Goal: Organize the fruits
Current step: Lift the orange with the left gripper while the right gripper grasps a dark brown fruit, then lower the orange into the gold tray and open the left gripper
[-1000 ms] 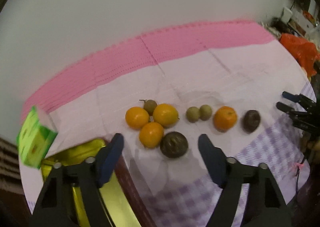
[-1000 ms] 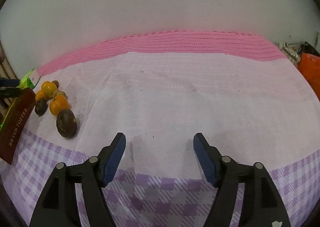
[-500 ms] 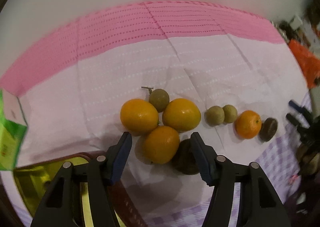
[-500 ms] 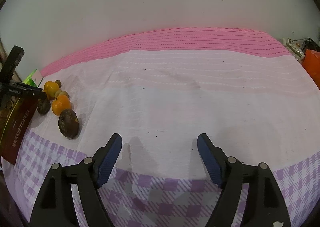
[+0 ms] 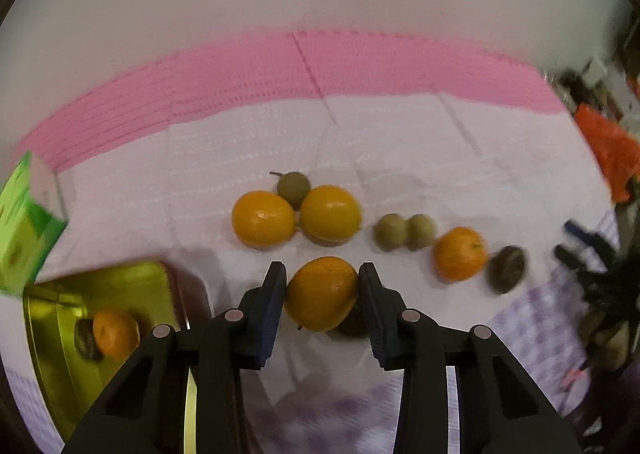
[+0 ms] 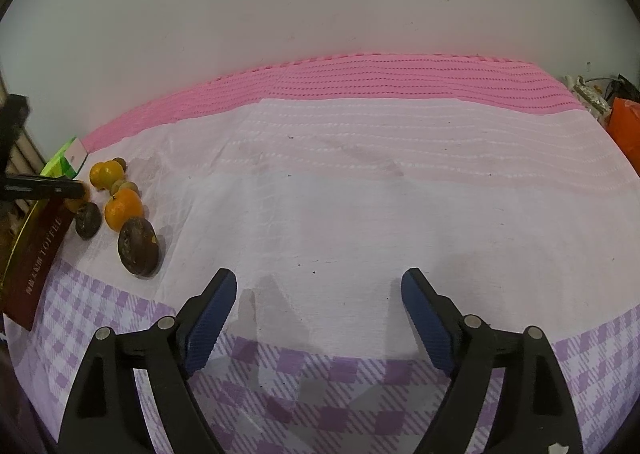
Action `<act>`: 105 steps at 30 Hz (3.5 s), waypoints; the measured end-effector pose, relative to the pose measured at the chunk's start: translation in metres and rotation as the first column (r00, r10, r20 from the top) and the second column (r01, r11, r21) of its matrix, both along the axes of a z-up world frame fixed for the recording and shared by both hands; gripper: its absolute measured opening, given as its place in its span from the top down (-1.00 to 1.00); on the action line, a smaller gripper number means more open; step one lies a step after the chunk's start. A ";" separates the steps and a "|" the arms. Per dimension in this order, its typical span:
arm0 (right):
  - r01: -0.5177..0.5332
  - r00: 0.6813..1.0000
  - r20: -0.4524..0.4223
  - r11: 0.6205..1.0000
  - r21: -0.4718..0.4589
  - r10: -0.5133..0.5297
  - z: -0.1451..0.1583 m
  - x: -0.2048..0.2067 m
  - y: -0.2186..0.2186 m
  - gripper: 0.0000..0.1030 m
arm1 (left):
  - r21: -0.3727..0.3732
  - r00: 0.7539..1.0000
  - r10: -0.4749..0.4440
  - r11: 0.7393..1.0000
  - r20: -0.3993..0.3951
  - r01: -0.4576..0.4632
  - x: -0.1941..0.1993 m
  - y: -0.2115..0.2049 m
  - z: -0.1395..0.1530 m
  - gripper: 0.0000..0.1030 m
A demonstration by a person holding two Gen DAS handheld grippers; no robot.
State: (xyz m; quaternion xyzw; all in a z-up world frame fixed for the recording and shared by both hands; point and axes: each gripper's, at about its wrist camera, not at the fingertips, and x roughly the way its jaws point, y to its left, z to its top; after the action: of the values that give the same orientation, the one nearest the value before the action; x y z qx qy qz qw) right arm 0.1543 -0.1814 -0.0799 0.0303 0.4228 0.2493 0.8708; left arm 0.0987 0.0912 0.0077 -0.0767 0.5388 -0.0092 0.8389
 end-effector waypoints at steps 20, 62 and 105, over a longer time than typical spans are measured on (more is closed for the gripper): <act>-0.322 0.933 0.149 0.945 -0.054 0.327 0.046 -0.038 0.089 -0.65 | -0.175 0.969 0.199 0.969 0.145 -0.173 -0.139 -0.030 0.073 0.25; -0.218 0.971 0.072 0.969 -0.114 0.227 0.012 -0.029 0.124 0.36 | 0.068 0.883 0.457 0.883 0.111 -0.465 -0.149 0.124 0.001 0.25; -0.216 0.972 0.071 0.970 -0.116 0.225 0.012 -0.029 0.124 0.36 | 0.182 0.888 0.458 0.871 0.034 -0.456 -0.108 0.158 -0.030 0.25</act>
State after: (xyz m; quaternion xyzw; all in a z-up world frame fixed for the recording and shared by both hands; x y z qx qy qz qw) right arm 0.1252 -0.0571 -0.0682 -0.0743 0.3993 0.3224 0.8551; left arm -0.0094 0.2488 -0.0225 -0.1237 0.5080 0.2396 0.8181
